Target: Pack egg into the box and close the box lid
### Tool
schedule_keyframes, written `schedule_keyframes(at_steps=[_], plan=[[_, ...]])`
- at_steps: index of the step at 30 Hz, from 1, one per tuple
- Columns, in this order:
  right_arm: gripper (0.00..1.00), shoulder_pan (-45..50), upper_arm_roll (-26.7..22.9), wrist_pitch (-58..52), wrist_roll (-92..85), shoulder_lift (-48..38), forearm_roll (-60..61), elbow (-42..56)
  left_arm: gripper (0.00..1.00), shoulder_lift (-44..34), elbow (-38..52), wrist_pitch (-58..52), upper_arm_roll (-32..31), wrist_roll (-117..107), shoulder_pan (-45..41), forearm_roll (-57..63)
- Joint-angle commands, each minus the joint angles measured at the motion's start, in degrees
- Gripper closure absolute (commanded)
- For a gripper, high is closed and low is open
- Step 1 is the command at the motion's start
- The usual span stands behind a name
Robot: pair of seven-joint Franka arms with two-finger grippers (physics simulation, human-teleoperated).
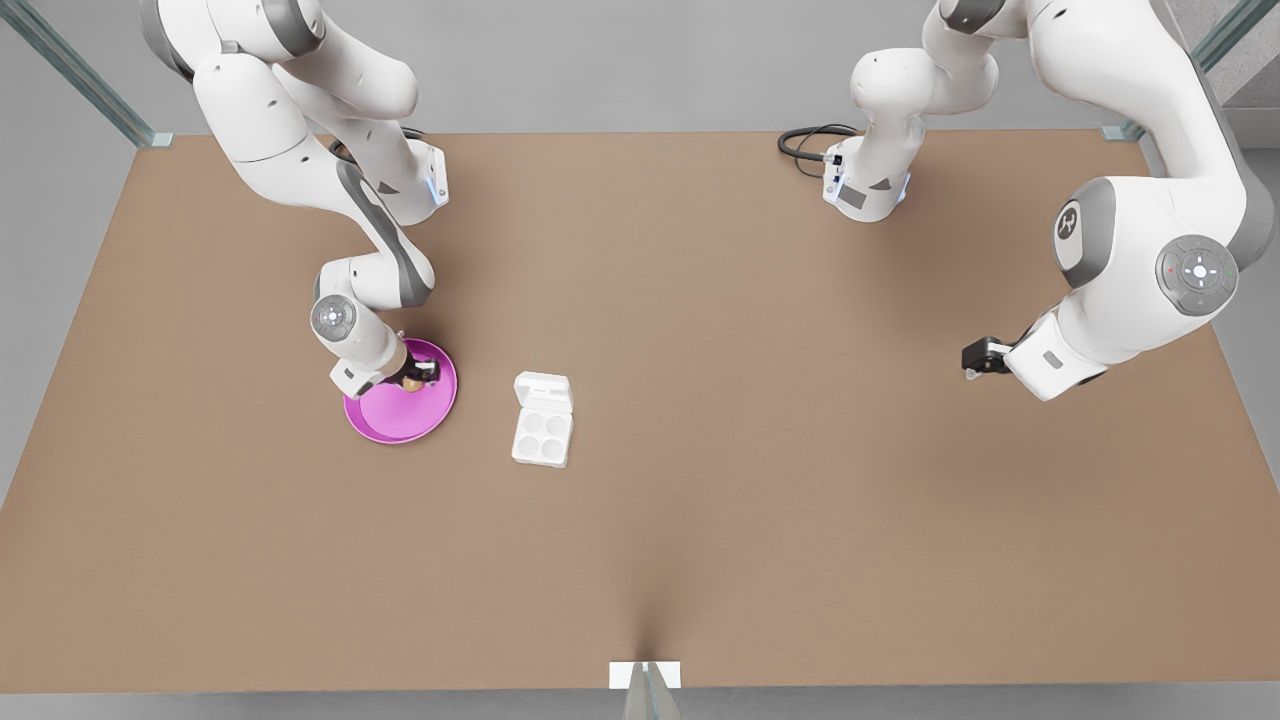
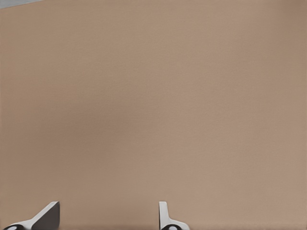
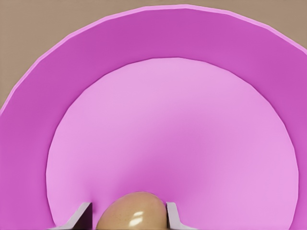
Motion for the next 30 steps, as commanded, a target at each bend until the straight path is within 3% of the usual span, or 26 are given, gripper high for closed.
schedule_keyframes(at_steps=[1,2,4,6,9,21,25,30], plan=[[0.34,0.11,0.01,0.00,0.25,0.02,0.07,0.07,0.00,-0.05,0.03,0.02,-0.01,-0.03,0.00,0.03],[0.34,0.11,0.01,0.00,0.33,0.02,0.07,0.16,0.00,-0.05,0.03,0.02,-0.01,-0.03,0.00,0.03],[0.48,0.20,0.01,0.00,-0.46,0.02,-0.02,0.25,0.00,-0.05,0.03,0.02,-0.01,-0.03,0.00,0.03],[0.55,0.20,0.01,0.00,-0.72,0.02,-0.02,0.25,0.00,-0.05,-0.06,0.02,-0.01,-0.03,0.00,0.03],[0.58,0.20,0.01,0.00,-0.81,0.02,-0.02,0.34,0.00,-0.05,-0.06,-0.07,-0.01,-0.03,0.00,0.03],[0.57,0.37,1.76,-5.88,-0.28,-2.97,-0.37,6.84,0.00,0.21,-0.06,-0.16,0.08,-0.47,-1.49,0.03],[0.56,2.83,4.31,-7.03,3.13,-2.36,-0.37,13.78,0.00,0.30,-0.06,-0.07,0.08,-0.47,-1.49,0.03],[0.56,7.14,4.31,-12.03,2.97,4.85,-0.37,29.95,0.00,0.30,-0.06,-0.07,0.08,-0.47,-1.49,0.03]])
